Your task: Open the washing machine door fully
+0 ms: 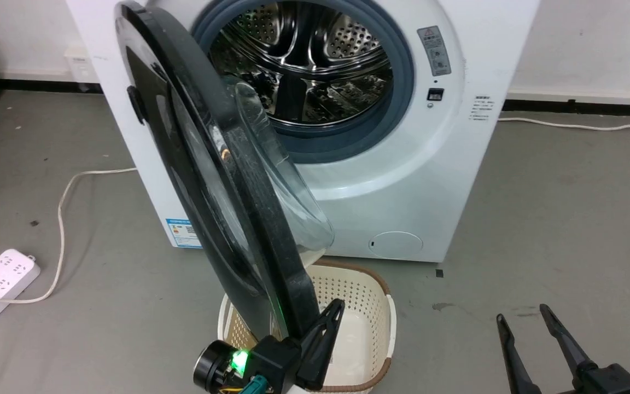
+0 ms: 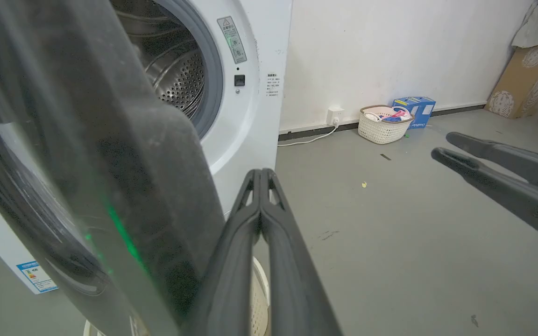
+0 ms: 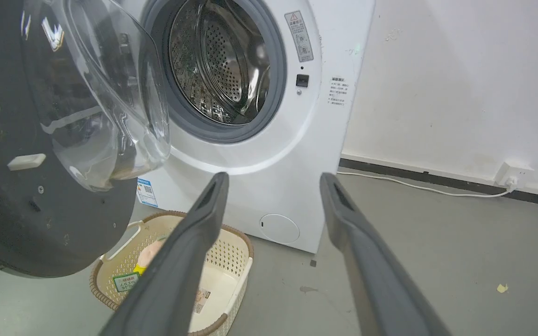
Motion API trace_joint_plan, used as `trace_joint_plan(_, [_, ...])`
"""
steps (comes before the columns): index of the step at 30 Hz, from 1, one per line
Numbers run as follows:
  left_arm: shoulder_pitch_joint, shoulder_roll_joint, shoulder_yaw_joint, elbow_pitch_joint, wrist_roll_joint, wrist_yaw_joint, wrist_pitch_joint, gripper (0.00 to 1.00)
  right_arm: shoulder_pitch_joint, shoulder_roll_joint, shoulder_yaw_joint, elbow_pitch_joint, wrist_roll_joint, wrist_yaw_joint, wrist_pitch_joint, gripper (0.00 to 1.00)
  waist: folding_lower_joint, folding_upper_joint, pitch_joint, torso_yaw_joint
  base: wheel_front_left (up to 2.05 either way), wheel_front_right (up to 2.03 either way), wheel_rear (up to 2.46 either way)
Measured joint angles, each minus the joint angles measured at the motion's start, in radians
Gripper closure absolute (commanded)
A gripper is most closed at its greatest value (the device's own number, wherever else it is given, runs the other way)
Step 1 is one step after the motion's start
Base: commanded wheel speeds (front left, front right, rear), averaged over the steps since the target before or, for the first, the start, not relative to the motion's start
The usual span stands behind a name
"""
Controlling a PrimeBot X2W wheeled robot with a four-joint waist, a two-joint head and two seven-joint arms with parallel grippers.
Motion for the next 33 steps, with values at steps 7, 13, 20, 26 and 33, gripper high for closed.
trace_joint_plan(7, [0.01,0.0,0.007,0.019,-0.009,0.016,-0.019,1.0,0.001,0.0,0.003,0.009,0.01,0.0,0.0,0.0,-0.0001,0.0,-0.007,0.039,0.0,0.0,0.0])
trace_joint_plan(13, [0.02,0.012,0.006,0.02,-0.011,0.016,-0.015,1.0,0.003,0.001,0.007,0.016,0.023,0.0,0.0,0.0,0.0,0.0,-0.018,0.122,0.0,0.0,0.0])
trace_joint_plan(20, [0.025,0.03,0.002,0.004,-0.012,0.018,0.002,1.0,0.008,0.001,0.015,0.028,0.026,0.0,0.0,0.0,0.0,0.0,-0.032,0.245,0.0,0.0,0.0])
trace_joint_plan(26, [0.029,0.05,0.032,-0.019,-0.025,0.043,0.011,1.0,0.016,0.002,0.017,0.034,0.025,0.0,0.0,0.0,0.0,0.0,-0.042,0.354,0.0,0.0,0.0])
trace_joint_plan(33, [0.032,0.095,0.128,-0.039,-0.055,0.084,0.01,1.0,0.015,0.002,0.039,0.039,0.024,0.0,0.0,0.0,-0.0002,-0.0001,-0.037,0.428,0.0,0.0,0.0])
